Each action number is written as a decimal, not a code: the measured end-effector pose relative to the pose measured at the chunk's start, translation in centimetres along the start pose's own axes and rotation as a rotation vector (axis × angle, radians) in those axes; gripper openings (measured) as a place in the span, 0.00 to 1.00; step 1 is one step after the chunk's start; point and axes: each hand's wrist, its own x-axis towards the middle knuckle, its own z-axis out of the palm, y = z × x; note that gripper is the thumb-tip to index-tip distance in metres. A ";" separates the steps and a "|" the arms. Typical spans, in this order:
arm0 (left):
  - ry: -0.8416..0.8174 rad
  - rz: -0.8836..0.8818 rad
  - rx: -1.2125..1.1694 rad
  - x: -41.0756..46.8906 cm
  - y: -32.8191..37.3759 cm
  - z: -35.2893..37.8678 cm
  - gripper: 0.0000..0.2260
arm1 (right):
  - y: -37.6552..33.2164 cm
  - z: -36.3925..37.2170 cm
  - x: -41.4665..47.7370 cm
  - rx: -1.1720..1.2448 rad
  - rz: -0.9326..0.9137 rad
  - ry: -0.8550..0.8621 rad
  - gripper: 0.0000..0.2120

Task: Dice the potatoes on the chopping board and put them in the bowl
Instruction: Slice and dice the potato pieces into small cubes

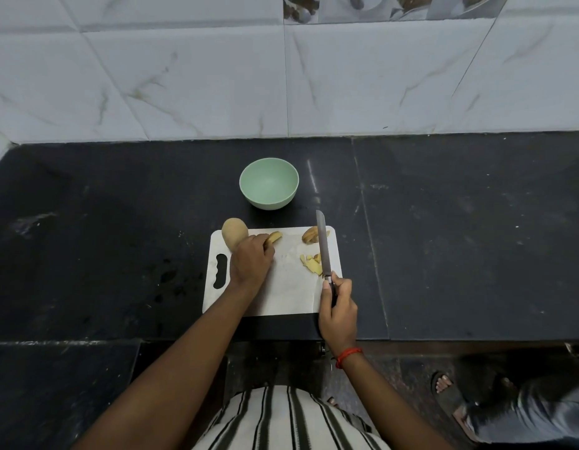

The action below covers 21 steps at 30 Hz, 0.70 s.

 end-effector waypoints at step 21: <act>-0.044 -0.603 -0.656 -0.9 0.7 -0.8 0.03 | 0.3 -0.1 0.1 -0.013 0.002 -0.033 0.03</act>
